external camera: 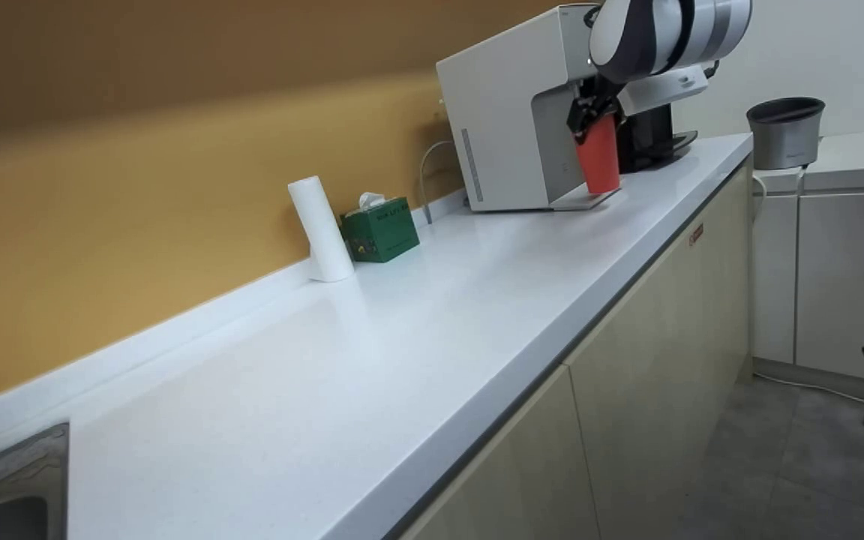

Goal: Place the cup under the dispenser

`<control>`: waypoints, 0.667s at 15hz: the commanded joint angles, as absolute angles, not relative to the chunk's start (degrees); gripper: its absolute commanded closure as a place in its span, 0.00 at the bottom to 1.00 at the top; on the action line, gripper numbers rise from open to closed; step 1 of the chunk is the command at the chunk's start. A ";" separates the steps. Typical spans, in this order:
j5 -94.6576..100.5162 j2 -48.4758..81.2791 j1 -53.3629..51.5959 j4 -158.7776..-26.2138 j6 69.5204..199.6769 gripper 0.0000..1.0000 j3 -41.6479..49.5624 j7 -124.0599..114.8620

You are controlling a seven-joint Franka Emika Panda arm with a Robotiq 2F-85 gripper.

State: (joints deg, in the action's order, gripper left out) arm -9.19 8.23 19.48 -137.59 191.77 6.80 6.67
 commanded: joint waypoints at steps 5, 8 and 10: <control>-6.18 11.58 28.79 -132.27 190.85 0.52 -2.09 4.33; -6.23 14.00 34.53 -129.73 190.62 0.52 -7.30 4.00; -6.33 15.68 38.05 -128.10 190.60 0.52 -10.24 4.56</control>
State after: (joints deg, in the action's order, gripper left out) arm -7.69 12.76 32.92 -132.08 191.51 -6.05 6.38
